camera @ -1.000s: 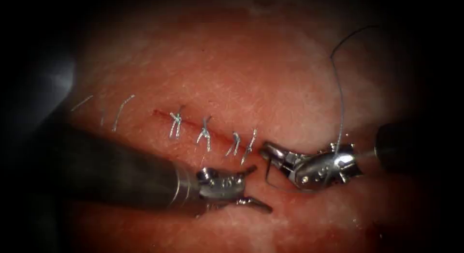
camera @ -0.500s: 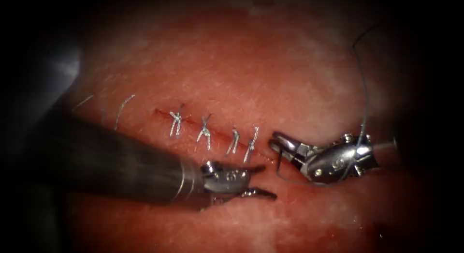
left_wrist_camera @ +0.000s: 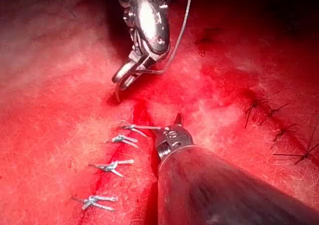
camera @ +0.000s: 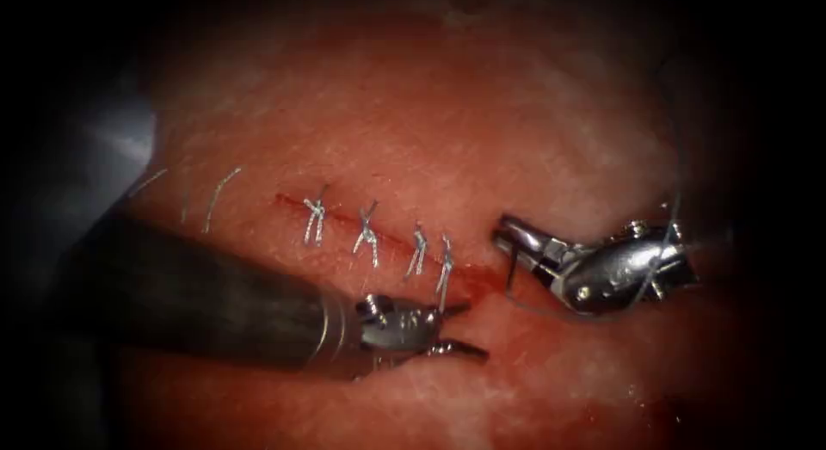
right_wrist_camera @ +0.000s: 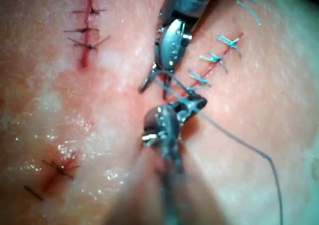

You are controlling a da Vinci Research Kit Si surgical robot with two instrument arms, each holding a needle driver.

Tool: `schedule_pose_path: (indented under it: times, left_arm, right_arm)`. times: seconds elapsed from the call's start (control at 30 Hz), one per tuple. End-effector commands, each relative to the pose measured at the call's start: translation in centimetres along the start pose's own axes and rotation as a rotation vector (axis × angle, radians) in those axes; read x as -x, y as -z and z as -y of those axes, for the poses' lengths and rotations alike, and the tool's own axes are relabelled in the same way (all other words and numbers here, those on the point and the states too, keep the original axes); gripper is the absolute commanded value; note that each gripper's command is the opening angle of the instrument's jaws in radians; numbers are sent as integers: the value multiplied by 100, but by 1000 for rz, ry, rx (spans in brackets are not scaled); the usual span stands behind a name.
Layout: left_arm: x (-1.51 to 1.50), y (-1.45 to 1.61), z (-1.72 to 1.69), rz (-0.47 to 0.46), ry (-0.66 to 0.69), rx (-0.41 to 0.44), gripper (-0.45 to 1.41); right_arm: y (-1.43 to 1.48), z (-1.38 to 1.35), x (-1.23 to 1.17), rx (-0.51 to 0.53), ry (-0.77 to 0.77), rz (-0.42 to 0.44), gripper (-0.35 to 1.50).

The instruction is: Wound Closure

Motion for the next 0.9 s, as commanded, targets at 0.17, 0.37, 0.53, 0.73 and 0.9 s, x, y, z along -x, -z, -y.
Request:
schedule_pose_path:
  times: [0.17,0.37,0.53,0.73,0.9]
  left_arm:
    - [10,-7,-9,9,3,3,42]
    - [10,-6,-10,9,3,3,44]
    - [10,-6,-10,12,3,3,44]
    - [11,-6,-11,18,3,3,46]
    - [11,-6,-11,21,3,3,47]
  right_arm:
    - [4,5,-6,9,6,-4,-35]
    - [3,1,-5,13,3,0,-35]
    - [3,-1,-6,15,2,4,-35]
    - [3,-7,-8,24,-33,18,-35]
    - [-1,-19,-7,67,-208,35,-35]
